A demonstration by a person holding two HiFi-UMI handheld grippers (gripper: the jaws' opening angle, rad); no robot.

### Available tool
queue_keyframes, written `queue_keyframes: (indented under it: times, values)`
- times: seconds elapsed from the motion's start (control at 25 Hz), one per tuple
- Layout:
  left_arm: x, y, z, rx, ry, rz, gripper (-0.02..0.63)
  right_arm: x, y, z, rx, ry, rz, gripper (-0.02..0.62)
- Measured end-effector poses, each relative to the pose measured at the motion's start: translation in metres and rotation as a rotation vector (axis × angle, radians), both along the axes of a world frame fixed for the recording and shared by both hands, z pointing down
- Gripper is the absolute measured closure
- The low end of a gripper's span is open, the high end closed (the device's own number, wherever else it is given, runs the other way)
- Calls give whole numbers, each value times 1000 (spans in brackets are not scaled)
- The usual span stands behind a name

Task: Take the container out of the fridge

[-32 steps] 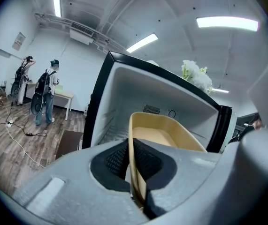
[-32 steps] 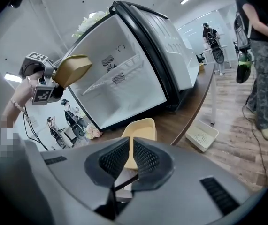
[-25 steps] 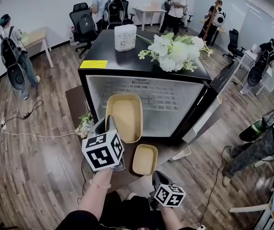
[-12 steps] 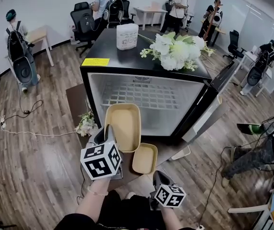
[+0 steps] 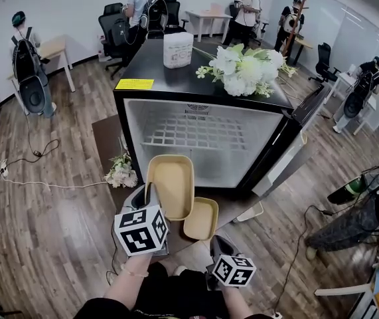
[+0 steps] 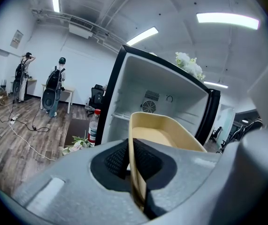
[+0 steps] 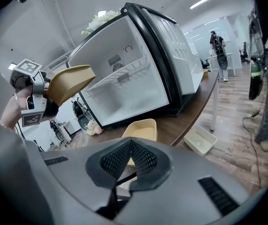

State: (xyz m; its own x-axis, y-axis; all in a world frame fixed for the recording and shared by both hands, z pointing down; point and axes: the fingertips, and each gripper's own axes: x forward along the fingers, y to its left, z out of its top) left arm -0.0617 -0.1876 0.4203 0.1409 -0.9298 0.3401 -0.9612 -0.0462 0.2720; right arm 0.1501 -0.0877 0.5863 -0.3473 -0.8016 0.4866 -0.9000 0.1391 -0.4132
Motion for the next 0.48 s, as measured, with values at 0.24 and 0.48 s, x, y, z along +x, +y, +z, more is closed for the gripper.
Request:
queue_keyframes:
  times: [0.24, 0.48]
  values:
    - [-6, 9, 23, -44, -16, -6, 595, -1, 2, 3, -9, -1, 1, 584]
    - [-16, 16, 45, -81, -31, -25, 595, -5, 2, 1, 1, 4, -18, 584]
